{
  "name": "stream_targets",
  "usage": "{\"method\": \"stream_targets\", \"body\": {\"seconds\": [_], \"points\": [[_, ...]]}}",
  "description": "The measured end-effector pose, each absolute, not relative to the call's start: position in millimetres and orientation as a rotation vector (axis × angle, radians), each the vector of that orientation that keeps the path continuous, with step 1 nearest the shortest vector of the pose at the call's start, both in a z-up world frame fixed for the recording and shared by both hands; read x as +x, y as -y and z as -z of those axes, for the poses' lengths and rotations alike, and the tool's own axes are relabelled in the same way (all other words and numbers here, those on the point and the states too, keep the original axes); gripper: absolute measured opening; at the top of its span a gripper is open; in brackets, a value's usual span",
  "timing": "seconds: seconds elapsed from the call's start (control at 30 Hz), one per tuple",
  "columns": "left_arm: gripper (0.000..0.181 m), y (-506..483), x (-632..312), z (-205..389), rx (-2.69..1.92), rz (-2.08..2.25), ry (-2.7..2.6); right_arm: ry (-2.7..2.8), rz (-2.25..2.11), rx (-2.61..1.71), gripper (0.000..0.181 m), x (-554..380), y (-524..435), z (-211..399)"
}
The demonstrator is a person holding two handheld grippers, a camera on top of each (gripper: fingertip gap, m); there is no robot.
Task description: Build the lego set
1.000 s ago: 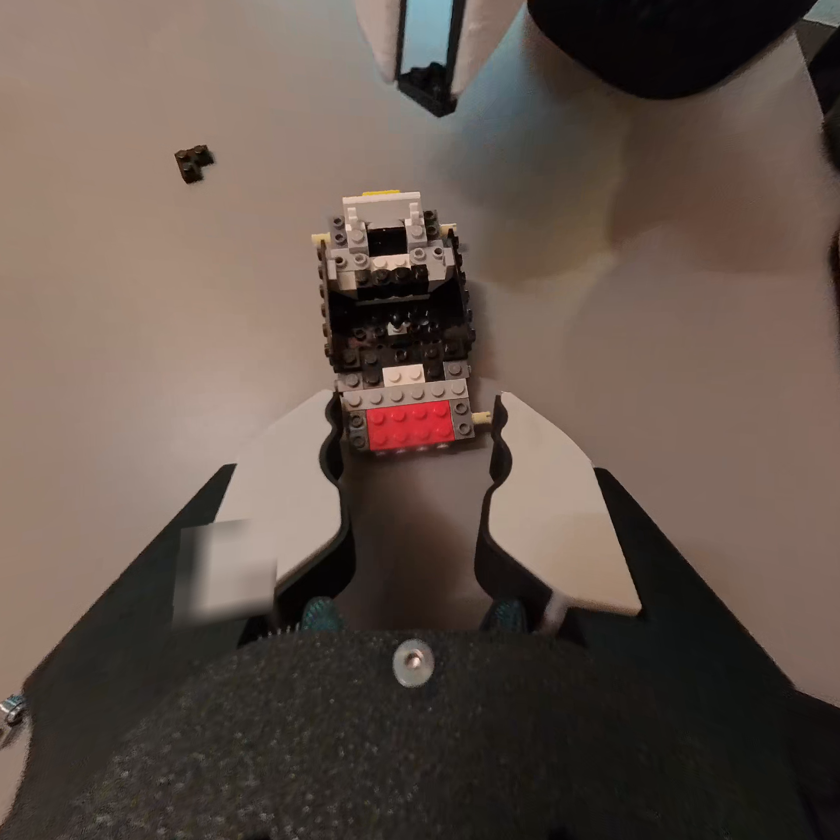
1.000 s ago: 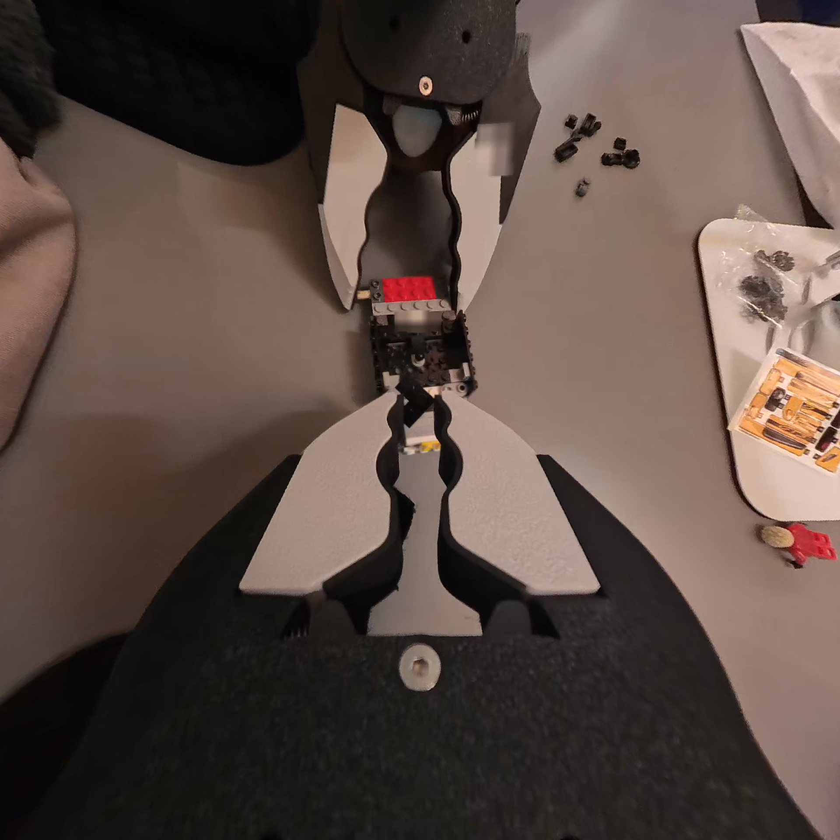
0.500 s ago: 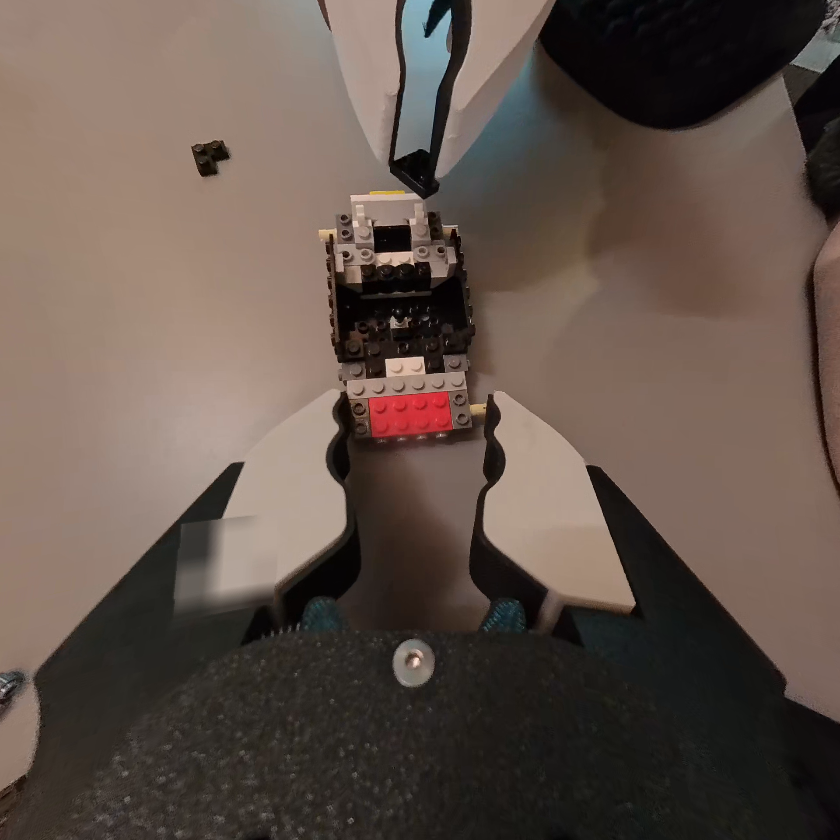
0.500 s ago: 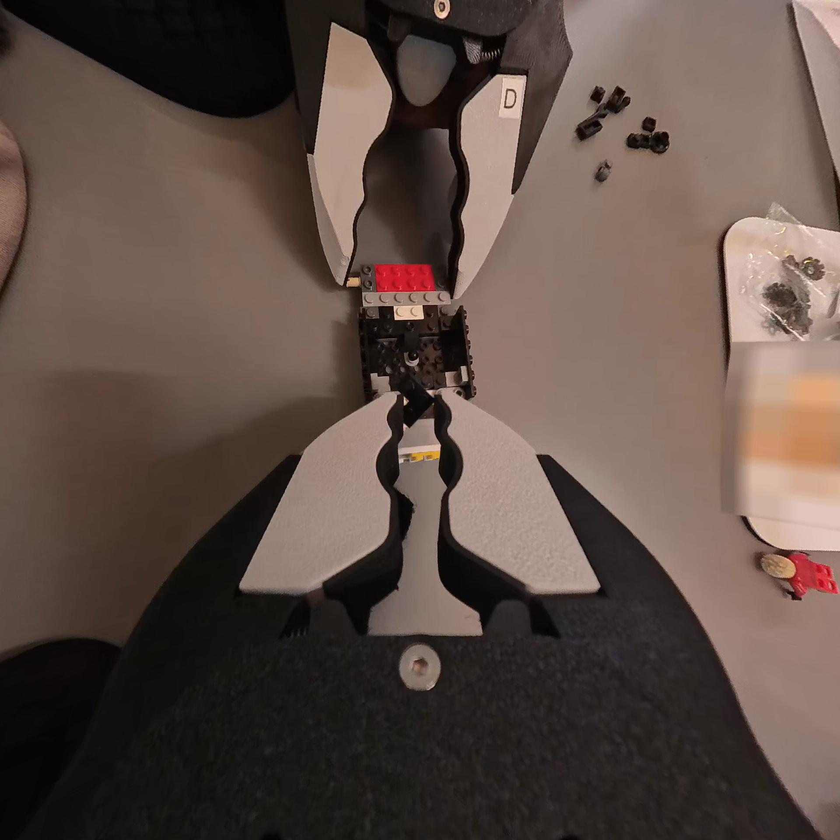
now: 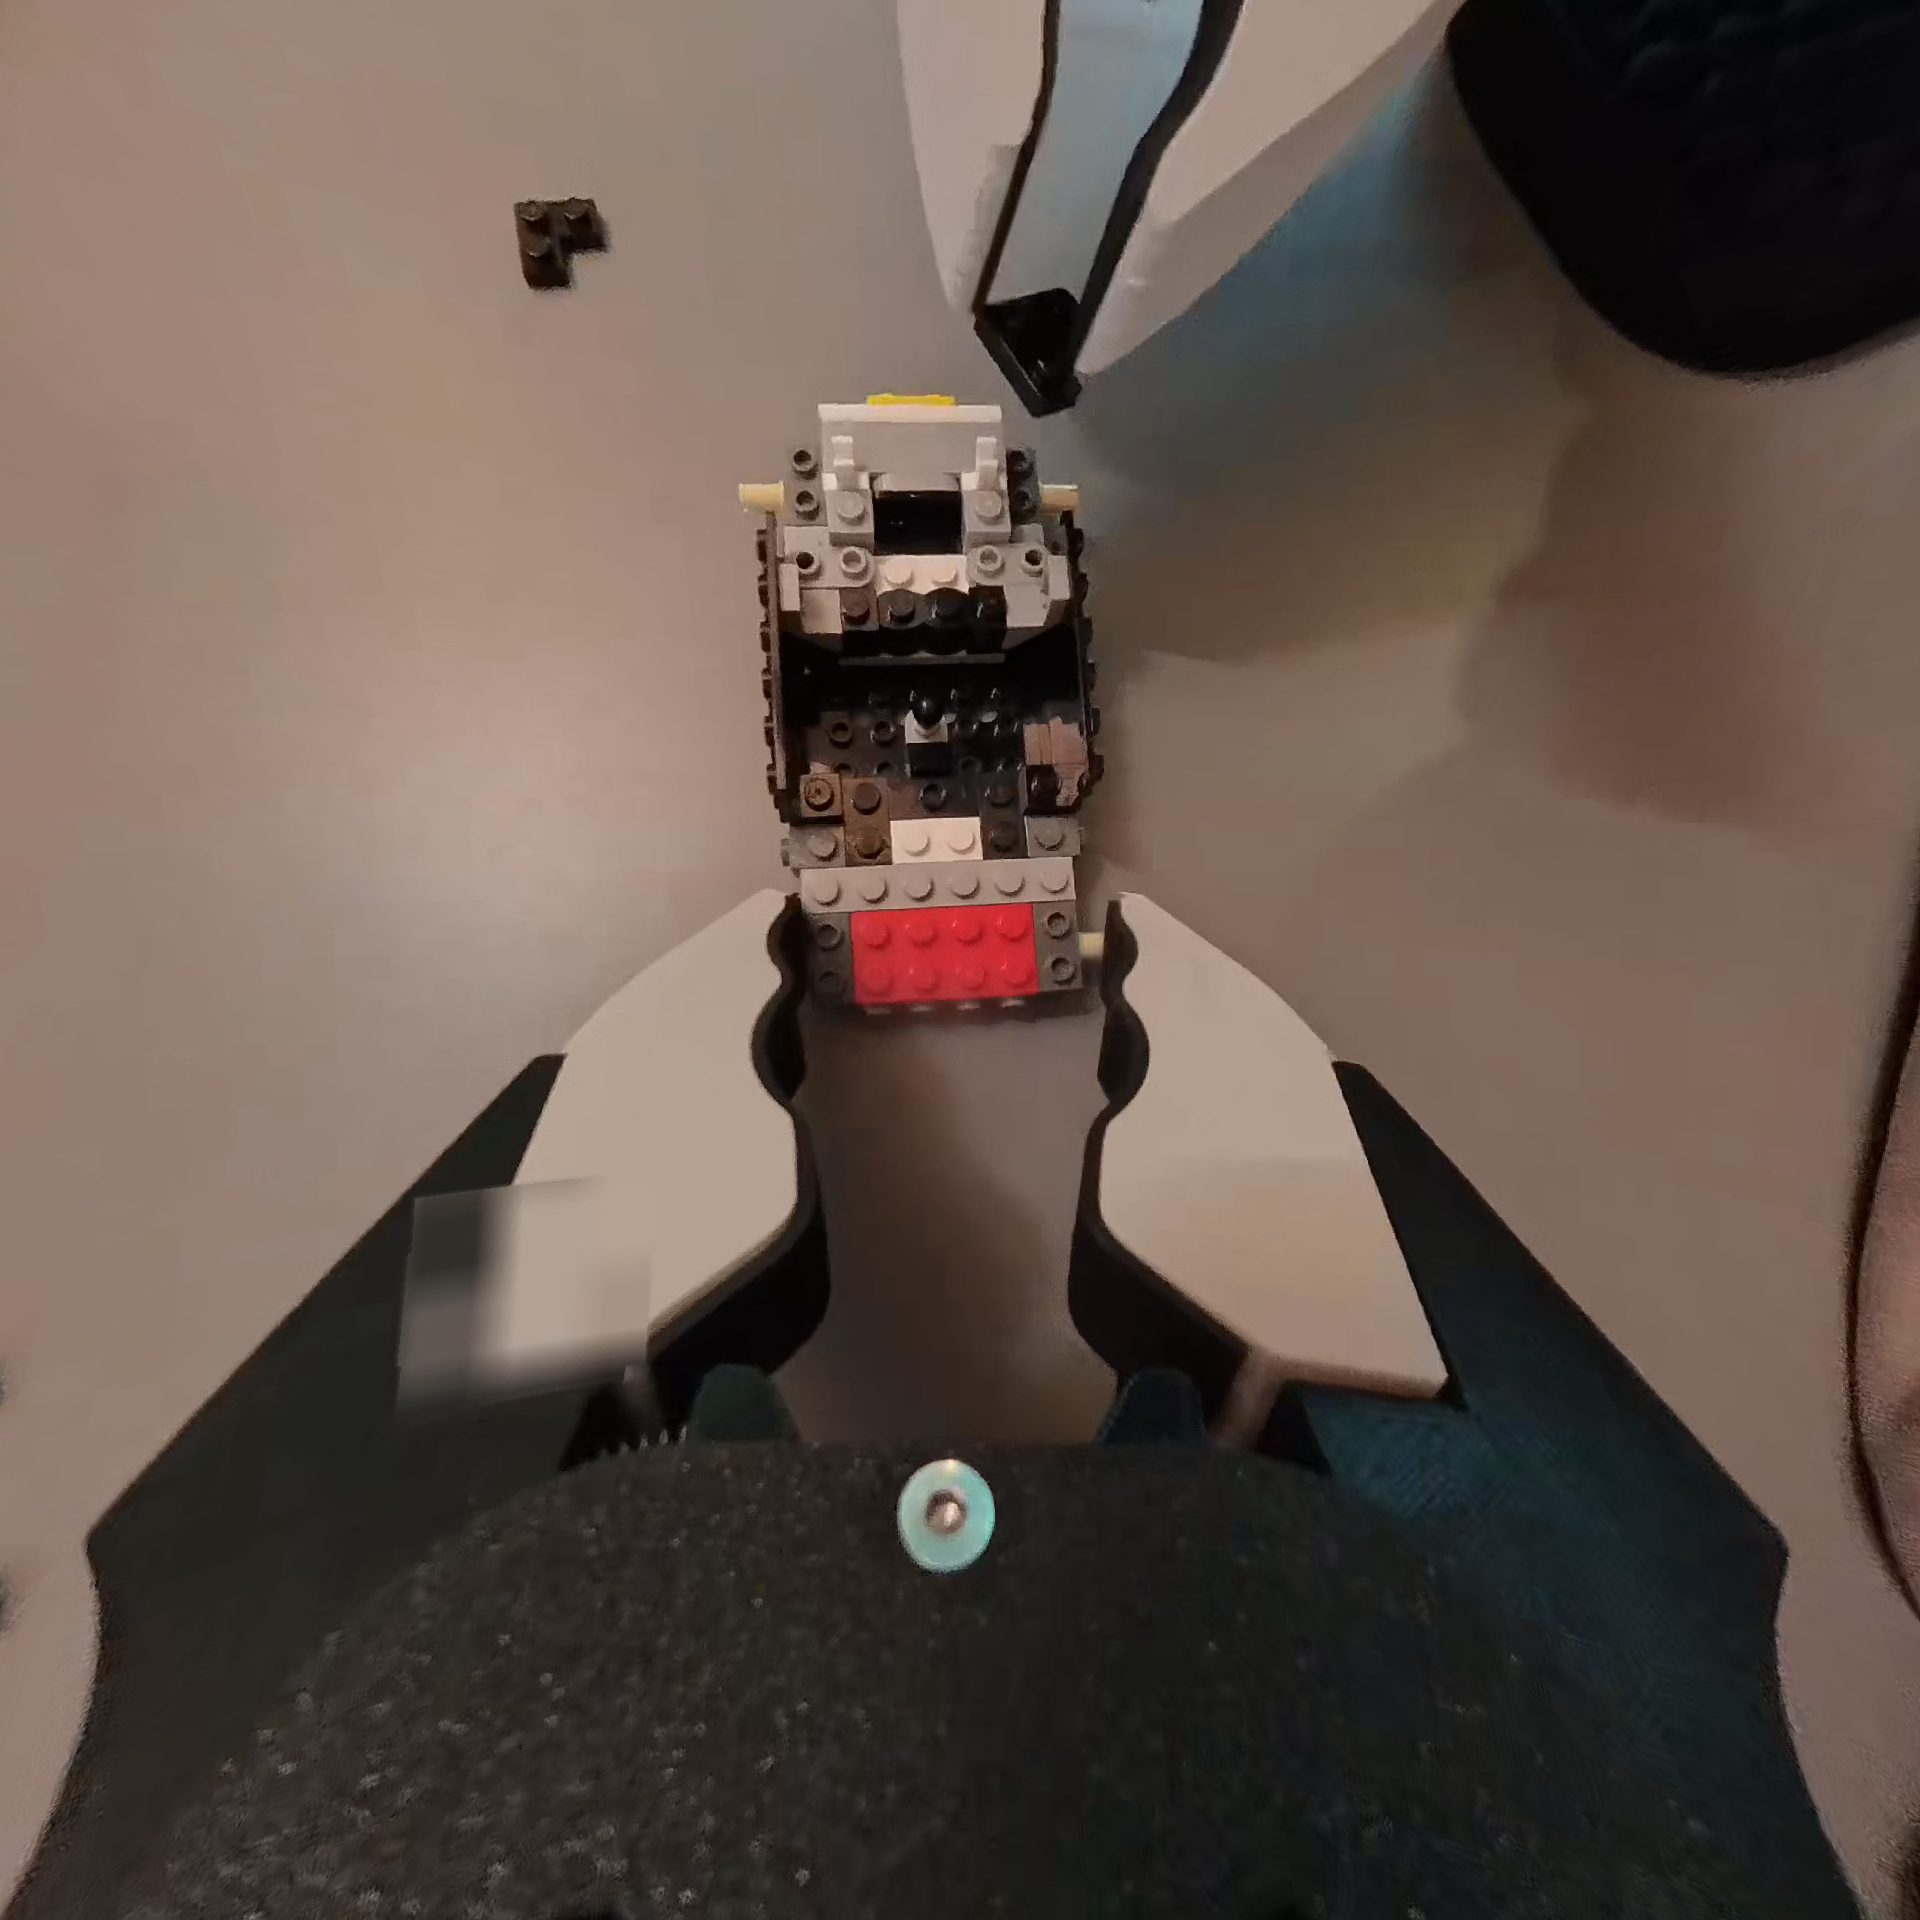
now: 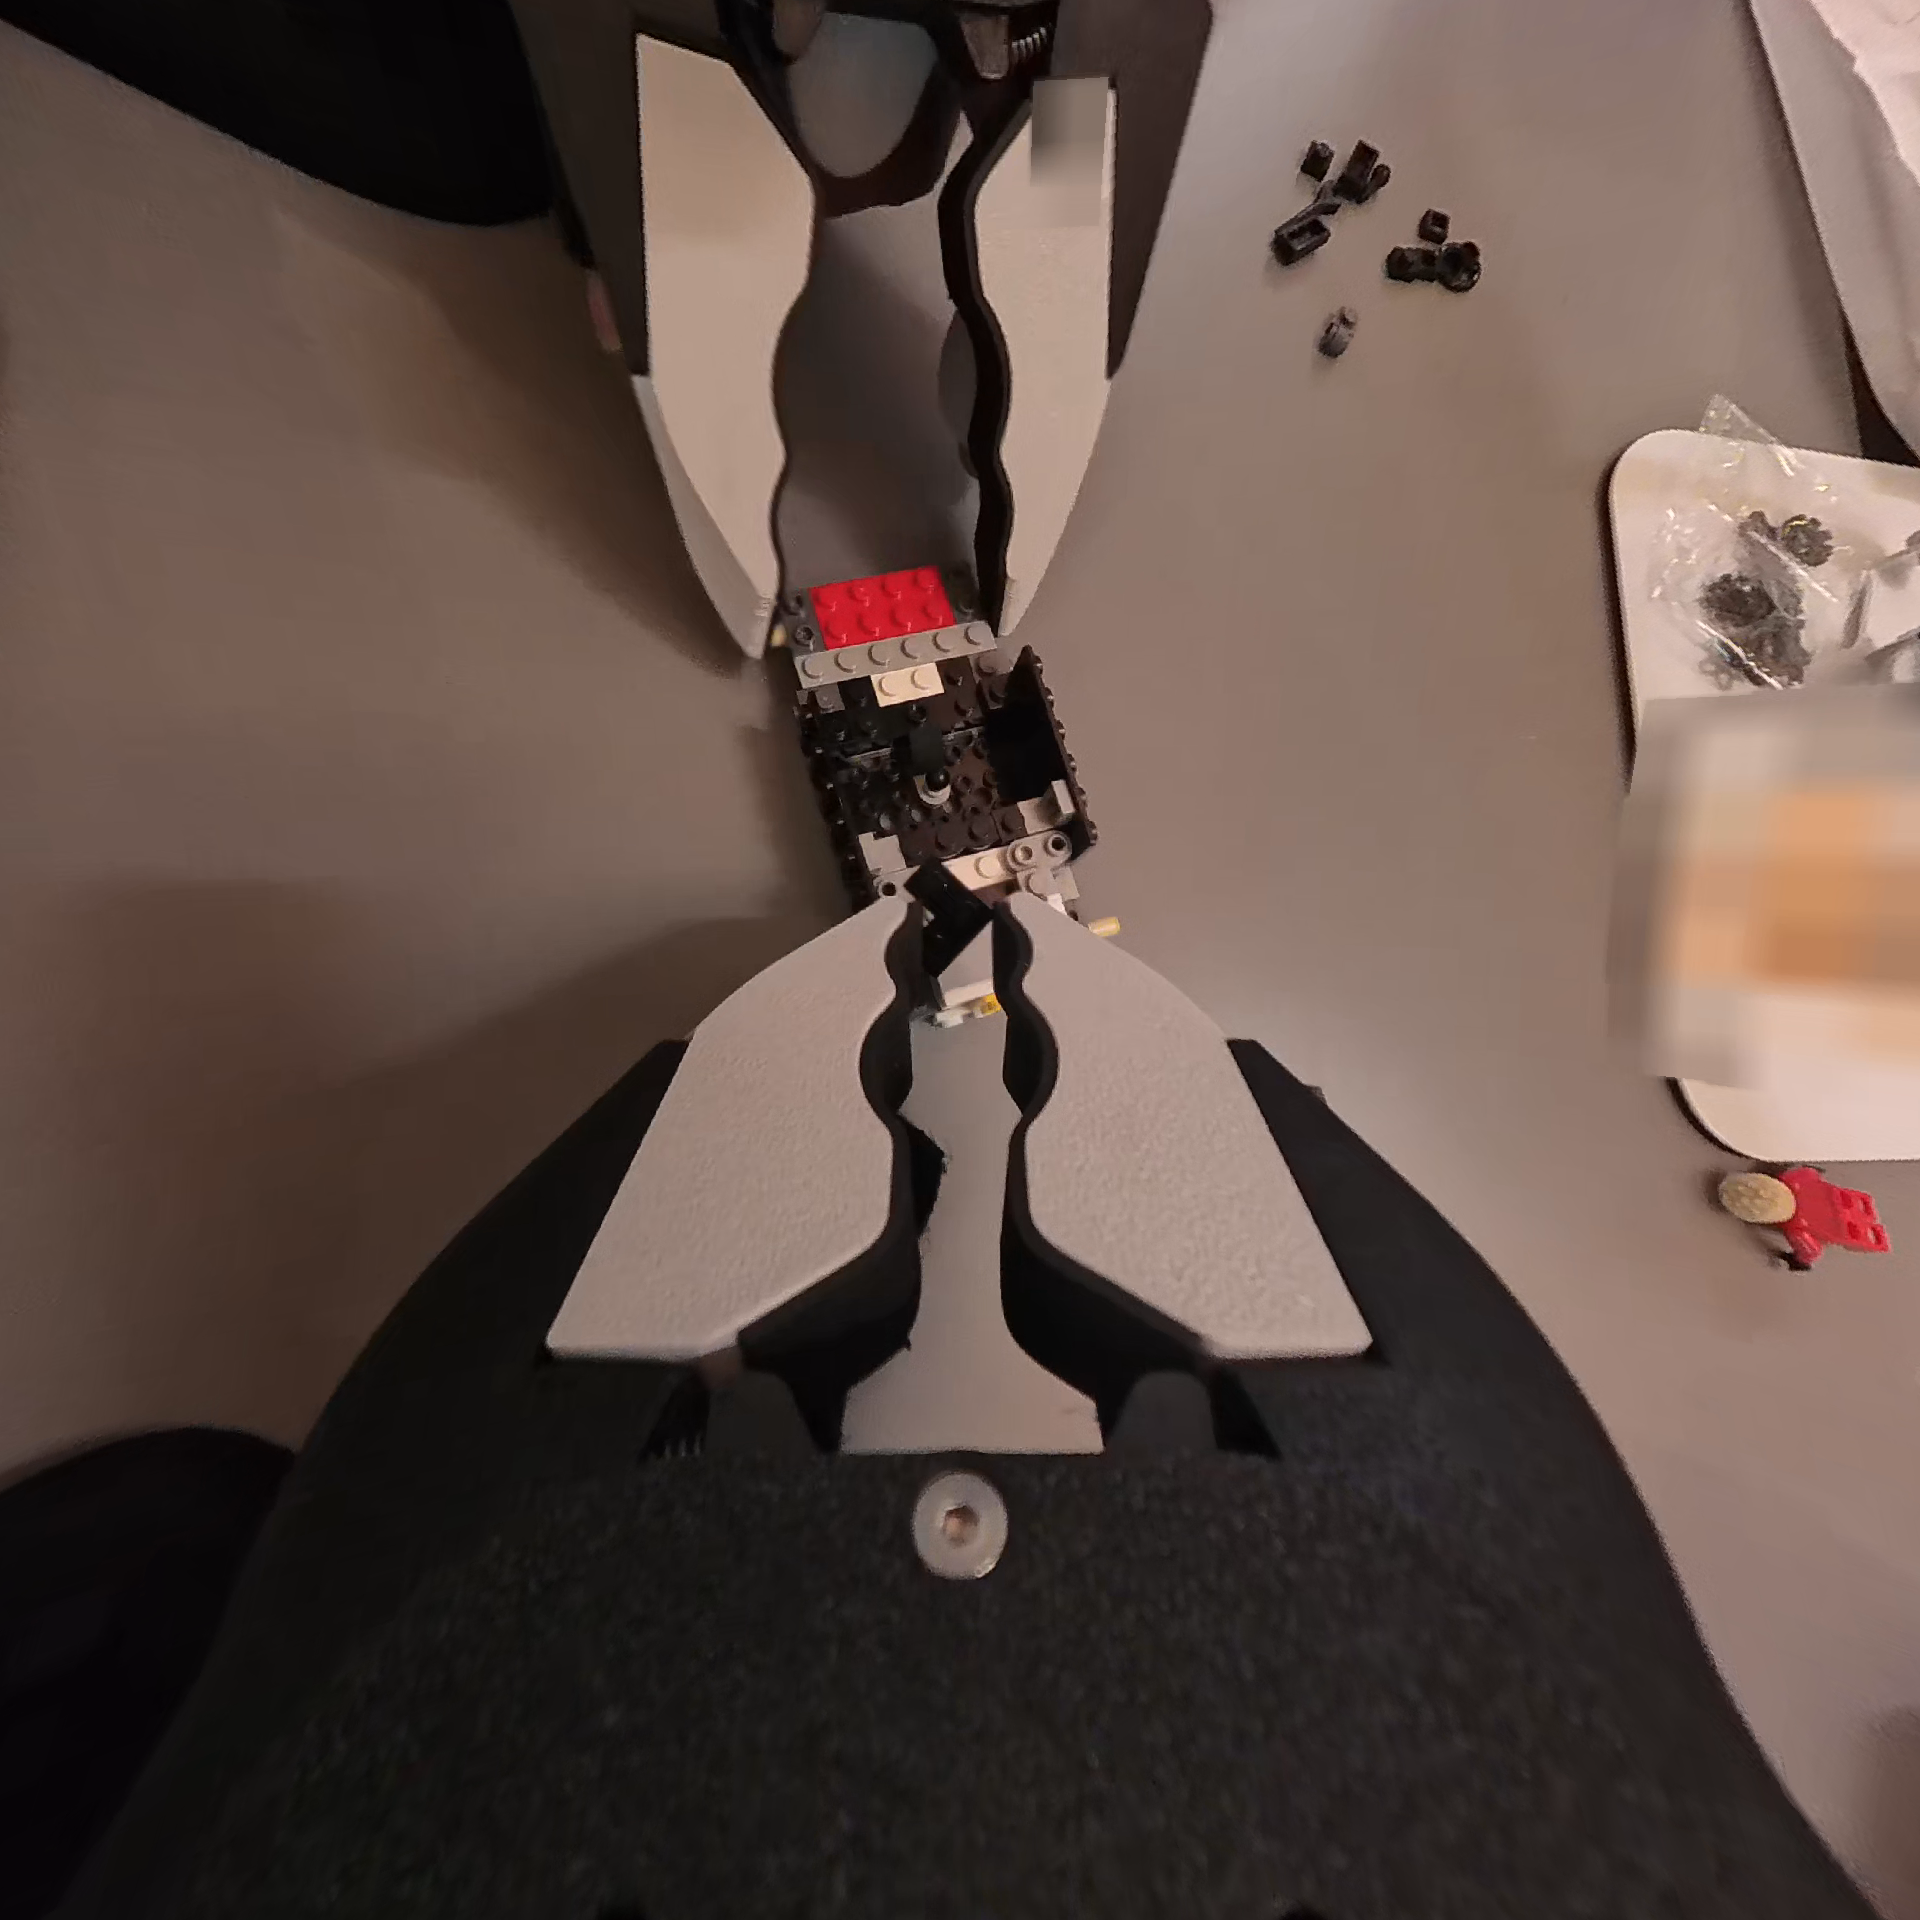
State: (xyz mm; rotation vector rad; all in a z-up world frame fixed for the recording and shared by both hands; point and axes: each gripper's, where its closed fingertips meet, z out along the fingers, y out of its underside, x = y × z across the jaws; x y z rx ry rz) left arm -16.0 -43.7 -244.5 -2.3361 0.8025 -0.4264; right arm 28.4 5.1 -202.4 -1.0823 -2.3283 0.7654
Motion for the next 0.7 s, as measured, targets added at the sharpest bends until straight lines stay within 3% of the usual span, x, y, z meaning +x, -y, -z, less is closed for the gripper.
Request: {"method": "stream_targets", "body": {"seconds": [0.03, 0.3, 0.53, 0.7], "points": [[0.054, 46, -14, 245, -2.341, 0.441, -0.797, 2.322, -0.767, -1.086, 0.012, 29, -6, 202], [0.054, 48, -7, 218, -2.217, 0.527, -0.752, 2.272, -0.794, -1.08, 0.012, 25, -5, 193], [0.031, 31, -1, 180, -1.977, 0.581, -0.644, 2.216, -0.909, -1.034, 0.012, 19, 6, 181], [0.034, 20, 6, 165, -1.887, 0.854, -0.382, 2.184, -0.932, -0.945, 0.012, 15, 16, 177]]}}
